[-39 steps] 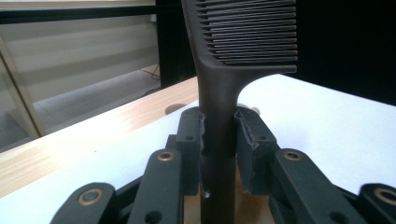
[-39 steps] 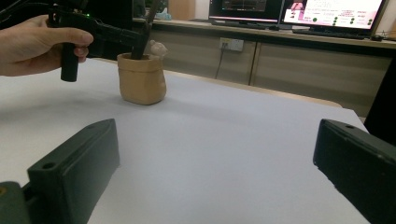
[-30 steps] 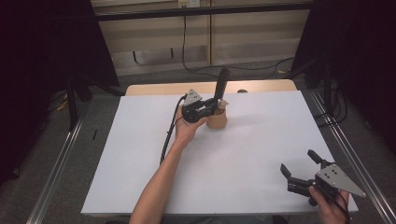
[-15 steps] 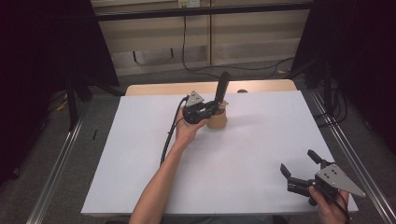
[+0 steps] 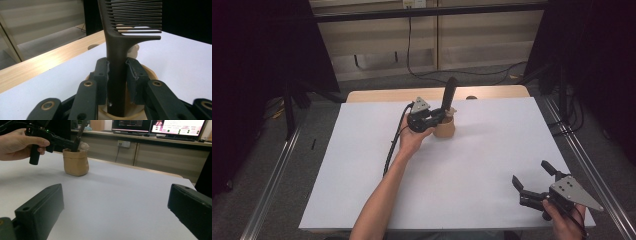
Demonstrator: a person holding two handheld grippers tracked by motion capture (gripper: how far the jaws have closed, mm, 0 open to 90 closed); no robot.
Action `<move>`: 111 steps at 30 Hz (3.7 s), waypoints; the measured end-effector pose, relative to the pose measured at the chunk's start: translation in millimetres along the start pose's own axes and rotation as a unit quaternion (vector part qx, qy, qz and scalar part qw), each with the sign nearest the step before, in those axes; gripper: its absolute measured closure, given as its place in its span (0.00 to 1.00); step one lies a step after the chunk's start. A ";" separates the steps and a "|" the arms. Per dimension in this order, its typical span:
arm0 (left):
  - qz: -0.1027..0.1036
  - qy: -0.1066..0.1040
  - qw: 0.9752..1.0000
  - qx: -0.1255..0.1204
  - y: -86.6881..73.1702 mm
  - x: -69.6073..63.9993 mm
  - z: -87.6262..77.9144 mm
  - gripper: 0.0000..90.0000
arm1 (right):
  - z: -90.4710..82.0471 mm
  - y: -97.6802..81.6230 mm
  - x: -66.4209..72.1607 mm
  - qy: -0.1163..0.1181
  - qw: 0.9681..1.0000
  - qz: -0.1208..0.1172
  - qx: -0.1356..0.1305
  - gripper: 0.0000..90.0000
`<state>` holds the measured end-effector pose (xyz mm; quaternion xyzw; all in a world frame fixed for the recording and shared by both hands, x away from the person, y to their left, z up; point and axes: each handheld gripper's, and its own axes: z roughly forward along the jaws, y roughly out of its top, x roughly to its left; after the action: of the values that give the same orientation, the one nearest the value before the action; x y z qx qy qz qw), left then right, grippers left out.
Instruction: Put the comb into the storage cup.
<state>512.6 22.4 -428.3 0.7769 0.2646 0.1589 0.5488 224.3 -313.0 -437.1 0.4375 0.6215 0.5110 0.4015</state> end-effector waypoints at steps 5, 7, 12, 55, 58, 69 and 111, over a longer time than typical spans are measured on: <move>-0.005 0.001 1.000 -0.008 -0.4 0.3 0.2 0.69 | 0.0 0.0 -0.1 0.000 1.000 -0.001 -0.001 0.00; -0.017 0.005 1.000 -0.014 0.0 -0.1 -0.4 0.66 | 0.4 -0.1 -0.1 0.000 1.000 0.000 0.000 0.00; -0.020 0.014 0.999 -0.025 4.3 -3.8 -2.7 0.51 | 0.6 -0.2 -0.1 0.000 1.000 0.000 0.000 0.00; -0.031 0.058 0.994 -0.084 1.0 1.5 -81.8 0.01 | 4.0 -0.4 1.0 0.000 1.000 -0.001 0.001 0.00; -0.025 0.062 0.994 -0.084 -1.4 0.2 -88.1 0.01 | 3.9 -0.4 1.0 -0.001 1.000 -0.001 0.001 0.00; -0.025 0.084 0.992 -0.096 -11.3 -2.9 -114.7 0.01 | 4.2 -0.3 1.5 -0.003 1.000 -0.001 0.002 0.00; -0.017 0.136 0.986 -0.100 -43.2 -25.0 -208.3 0.02 | 4.3 -0.7 1.5 -0.011 1.000 -0.002 0.005 0.00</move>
<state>370.2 179.0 -395.4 0.6845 0.3326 0.2790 0.5856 227.9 -310.4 -438.6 0.4441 0.6200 0.5026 0.4071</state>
